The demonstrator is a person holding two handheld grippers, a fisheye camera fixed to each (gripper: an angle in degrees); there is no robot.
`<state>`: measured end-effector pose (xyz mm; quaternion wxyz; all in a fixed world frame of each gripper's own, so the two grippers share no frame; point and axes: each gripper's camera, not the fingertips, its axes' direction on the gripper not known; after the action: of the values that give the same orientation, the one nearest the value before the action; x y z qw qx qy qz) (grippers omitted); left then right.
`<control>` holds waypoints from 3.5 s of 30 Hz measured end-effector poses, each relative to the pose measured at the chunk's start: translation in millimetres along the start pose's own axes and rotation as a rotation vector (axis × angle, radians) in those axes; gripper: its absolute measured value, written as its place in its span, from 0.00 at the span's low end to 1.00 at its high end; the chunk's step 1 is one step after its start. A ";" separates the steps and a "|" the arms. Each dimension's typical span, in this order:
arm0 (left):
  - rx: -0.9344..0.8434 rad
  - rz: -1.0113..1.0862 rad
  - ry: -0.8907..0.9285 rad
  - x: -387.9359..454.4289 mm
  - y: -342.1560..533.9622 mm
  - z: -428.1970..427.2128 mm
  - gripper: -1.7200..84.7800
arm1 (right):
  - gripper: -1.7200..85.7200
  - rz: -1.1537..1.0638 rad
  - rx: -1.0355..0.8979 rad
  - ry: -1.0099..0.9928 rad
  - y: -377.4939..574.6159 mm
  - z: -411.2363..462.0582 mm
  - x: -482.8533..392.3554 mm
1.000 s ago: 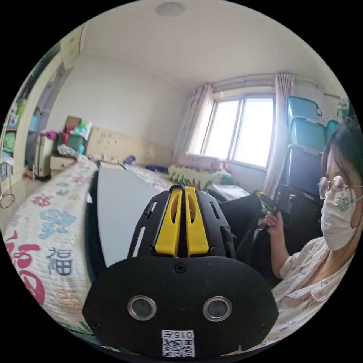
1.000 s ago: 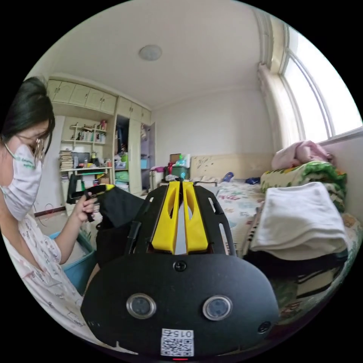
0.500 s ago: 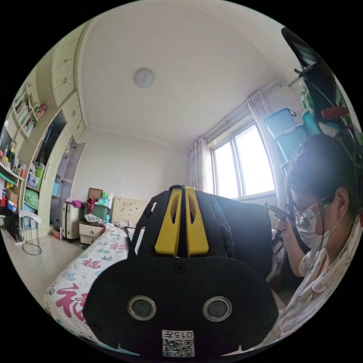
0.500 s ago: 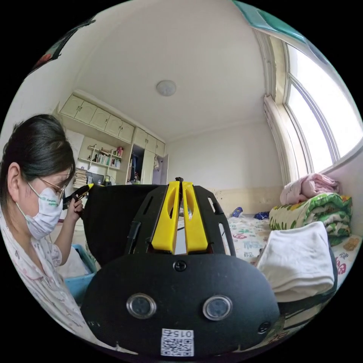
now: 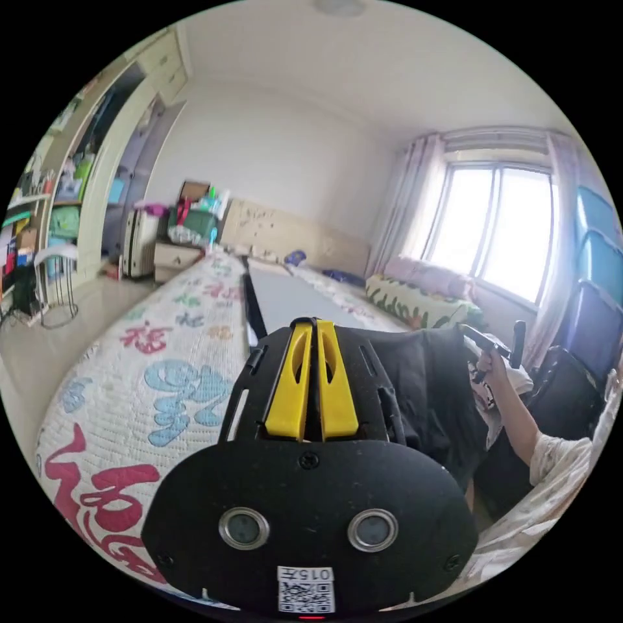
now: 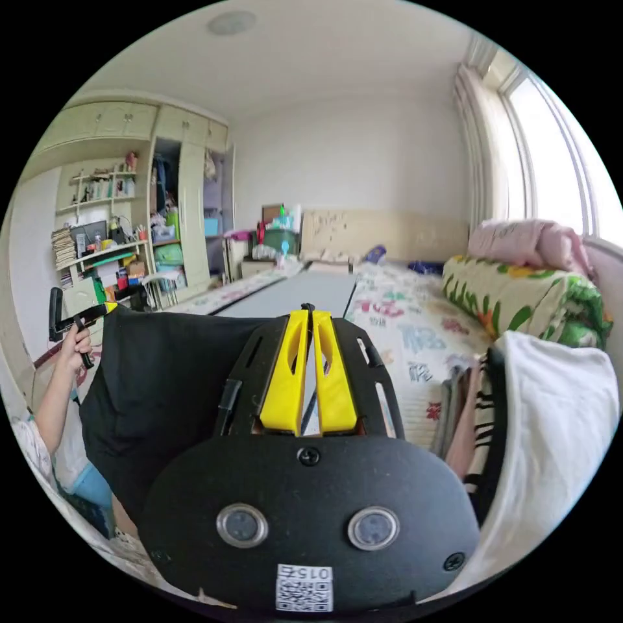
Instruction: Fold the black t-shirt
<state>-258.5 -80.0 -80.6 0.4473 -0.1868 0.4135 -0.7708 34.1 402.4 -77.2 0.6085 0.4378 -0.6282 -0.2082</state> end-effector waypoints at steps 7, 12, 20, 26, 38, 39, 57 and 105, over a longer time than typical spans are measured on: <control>-0.124 0.033 -0.058 -12.0 -73.3 54.1 0.03 | 0.02 -0.033 -0.213 0.036 -45.6 148.2 18.1; -0.085 0.041 -0.141 -40.7 -124.5 2.8 0.07 | 0.05 -0.077 -0.202 0.127 -59.9 92.3 54.8; -0.114 -0.085 0.056 -75.0 -89.2 -168.5 0.12 | 0.11 -0.010 -0.105 -0.238 10.0 -178.4 131.8; -0.080 -0.252 0.137 -106.8 -32.9 -242.0 0.17 | 0.17 0.128 -0.115 -0.316 94.8 -285.0 183.0; 0.120 -0.493 0.347 -222.6 -9.6 -317.9 0.12 | 0.13 0.417 0.016 -0.483 150.2 -361.9 287.1; 0.123 -0.497 0.342 -230.2 -6.7 -323.5 0.10 | 0.13 0.402 -0.003 -0.504 150.9 -363.3 290.2; 0.236 -0.385 0.255 -274.8 156.4 -403.9 0.01 | 0.06 0.250 -0.028 -0.371 279.1 -438.6 290.5; -0.131 0.597 0.415 -50.9 293.1 -133.6 0.02 | 0.01 -0.652 -0.143 -0.354 430.2 -127.9 89.1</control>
<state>-162.6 -49.9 -390.8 0.5461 0.0740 0.5799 -0.5999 38.6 593.4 338.5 0.4212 0.5286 -0.5351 -0.5068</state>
